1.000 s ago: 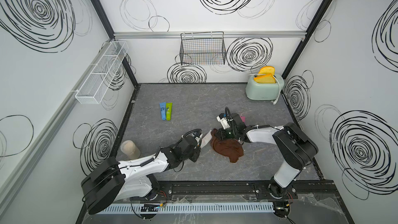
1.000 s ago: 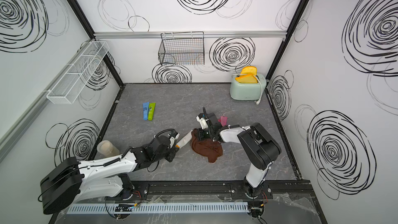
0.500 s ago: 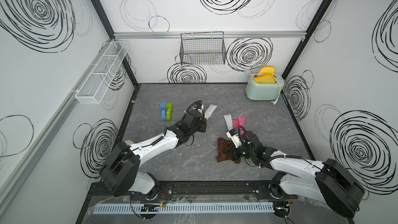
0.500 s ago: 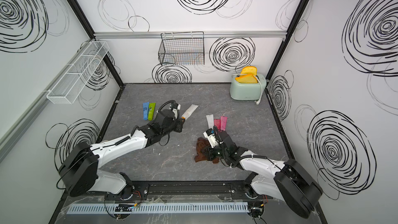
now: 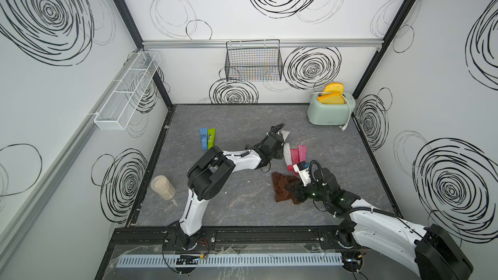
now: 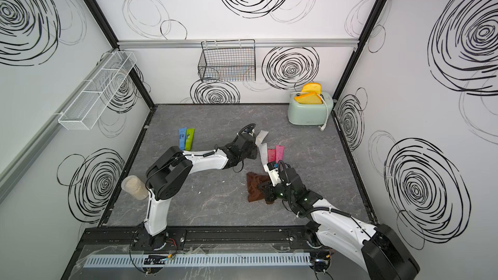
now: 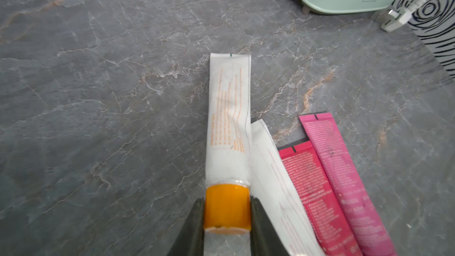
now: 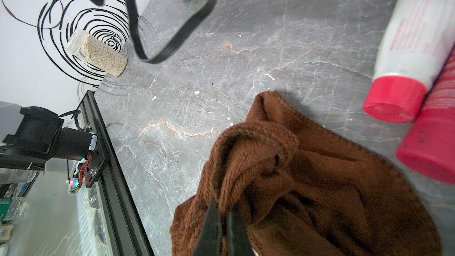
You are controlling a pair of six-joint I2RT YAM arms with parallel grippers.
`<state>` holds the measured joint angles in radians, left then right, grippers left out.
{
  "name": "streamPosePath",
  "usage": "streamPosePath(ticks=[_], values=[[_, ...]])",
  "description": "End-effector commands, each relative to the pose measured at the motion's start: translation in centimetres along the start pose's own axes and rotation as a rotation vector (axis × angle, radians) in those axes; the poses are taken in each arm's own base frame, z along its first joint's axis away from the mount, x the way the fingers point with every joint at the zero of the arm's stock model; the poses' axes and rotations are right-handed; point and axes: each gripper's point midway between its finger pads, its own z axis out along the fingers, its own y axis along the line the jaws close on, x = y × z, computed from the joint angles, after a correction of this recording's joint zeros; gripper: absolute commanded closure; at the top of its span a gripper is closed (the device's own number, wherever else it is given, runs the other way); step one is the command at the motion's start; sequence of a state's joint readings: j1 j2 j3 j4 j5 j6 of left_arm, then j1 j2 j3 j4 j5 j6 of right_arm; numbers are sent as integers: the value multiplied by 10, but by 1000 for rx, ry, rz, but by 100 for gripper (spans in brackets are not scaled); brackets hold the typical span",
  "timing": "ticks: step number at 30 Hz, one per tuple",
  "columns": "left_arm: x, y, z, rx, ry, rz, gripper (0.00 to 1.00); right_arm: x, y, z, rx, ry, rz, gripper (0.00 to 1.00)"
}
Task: Wipe the surface of the toothpaste tube
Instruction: Place the toothpaste at the center of the board.
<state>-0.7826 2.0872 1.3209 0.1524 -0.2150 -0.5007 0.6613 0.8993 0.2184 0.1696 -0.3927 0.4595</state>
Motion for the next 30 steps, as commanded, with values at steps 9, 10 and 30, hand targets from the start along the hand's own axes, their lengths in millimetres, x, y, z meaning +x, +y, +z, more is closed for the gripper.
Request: streamPosePath(ticks=[9,10,30], values=[[-58,15,22,-80,-208,-155,100,3,0,0,-11,5,-5,100],[-58,14,27,-75,-201,-160,100,4,0,0,-10,6,-4,100],[-52,-19,54,162,-109,-178,28,1,0,-3,-7,-14,-12,100]])
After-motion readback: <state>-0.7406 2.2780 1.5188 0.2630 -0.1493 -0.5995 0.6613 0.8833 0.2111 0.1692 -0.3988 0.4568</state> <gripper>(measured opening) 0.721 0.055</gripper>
